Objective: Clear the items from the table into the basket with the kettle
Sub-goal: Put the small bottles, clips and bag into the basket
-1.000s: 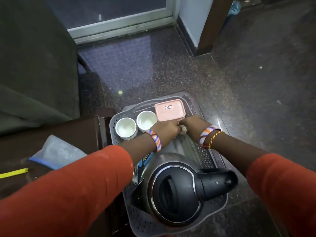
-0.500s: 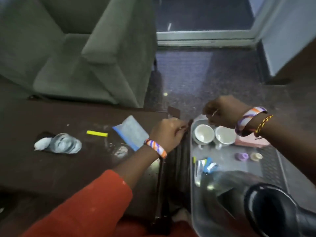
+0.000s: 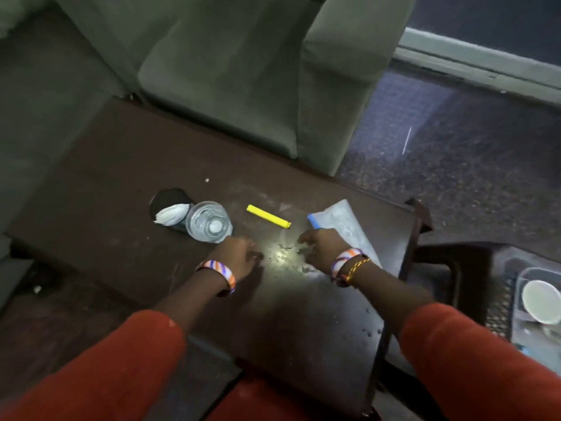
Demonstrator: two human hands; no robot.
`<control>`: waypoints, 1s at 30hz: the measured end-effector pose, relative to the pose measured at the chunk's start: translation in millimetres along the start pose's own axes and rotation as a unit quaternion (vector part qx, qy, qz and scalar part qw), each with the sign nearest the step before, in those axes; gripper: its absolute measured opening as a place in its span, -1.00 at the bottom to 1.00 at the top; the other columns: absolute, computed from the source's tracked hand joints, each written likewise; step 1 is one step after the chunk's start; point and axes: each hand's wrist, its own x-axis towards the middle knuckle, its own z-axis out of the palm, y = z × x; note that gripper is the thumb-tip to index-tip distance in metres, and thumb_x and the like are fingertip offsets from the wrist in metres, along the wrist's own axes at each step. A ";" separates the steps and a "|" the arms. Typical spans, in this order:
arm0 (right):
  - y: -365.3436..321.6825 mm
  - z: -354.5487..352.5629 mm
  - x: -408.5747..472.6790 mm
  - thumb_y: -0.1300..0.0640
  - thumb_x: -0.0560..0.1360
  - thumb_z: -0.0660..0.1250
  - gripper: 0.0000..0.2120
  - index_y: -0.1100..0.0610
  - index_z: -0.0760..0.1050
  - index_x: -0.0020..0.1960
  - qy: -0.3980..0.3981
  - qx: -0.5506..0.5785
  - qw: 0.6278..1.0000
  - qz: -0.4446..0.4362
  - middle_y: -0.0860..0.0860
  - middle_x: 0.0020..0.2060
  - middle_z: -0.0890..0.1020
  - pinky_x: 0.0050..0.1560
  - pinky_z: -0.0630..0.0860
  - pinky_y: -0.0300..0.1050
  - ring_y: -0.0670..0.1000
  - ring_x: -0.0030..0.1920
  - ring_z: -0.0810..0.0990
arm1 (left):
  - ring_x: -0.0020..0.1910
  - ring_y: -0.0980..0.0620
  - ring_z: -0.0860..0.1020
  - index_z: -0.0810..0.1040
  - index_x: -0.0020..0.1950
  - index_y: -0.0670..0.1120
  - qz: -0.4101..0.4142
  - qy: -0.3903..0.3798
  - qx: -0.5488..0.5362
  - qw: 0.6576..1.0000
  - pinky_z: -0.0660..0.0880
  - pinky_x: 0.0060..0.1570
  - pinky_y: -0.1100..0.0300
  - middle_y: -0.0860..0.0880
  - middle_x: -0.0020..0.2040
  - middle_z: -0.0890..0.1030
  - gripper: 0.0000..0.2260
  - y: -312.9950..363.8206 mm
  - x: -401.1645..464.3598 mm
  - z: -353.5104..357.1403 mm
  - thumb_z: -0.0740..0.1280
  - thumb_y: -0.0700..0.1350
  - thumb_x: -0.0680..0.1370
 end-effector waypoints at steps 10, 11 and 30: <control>14.7 87.4 51.6 0.25 0.57 0.02 -0.46 0.17 -0.06 0.51 0.199 -0.038 0.932 0.301 0.20 0.52 0.00 0.44 0.08 0.26 0.20 0.52 -0.05 | 0.16 -0.15 0.53 0.54 0.18 -0.12 0.097 -0.083 0.038 0.991 0.45 0.15 0.13 -0.18 0.18 0.57 -0.73 -7.3 49.6 3.6 0.26 -0.14 0.50; 24.5 90.1 48.9 0.23 0.57 0.05 -0.44 0.19 -0.07 0.51 0.189 -0.044 0.932 0.306 0.19 0.52 0.03 0.43 0.09 0.27 0.20 0.52 -0.02 | 0.16 -0.15 0.53 0.53 0.19 -0.11 0.103 -0.095 0.039 0.989 0.46 0.16 0.12 -0.16 0.19 0.57 -0.73 -8.8 49.2 6.8 0.26 -0.13 0.50; 19.9 122.4 4.5 0.10 0.28 0.46 -0.32 0.21 0.34 0.34 0.169 -0.061 0.951 0.252 0.22 0.20 0.55 -0.04 0.58 0.09 0.22 0.17 0.56 | 0.22 -0.22 0.48 0.42 0.23 -0.18 0.136 -0.023 0.323 0.936 0.40 0.18 0.02 -0.19 0.21 0.50 -0.70 5.6 85.5 28.5 0.12 -0.23 0.52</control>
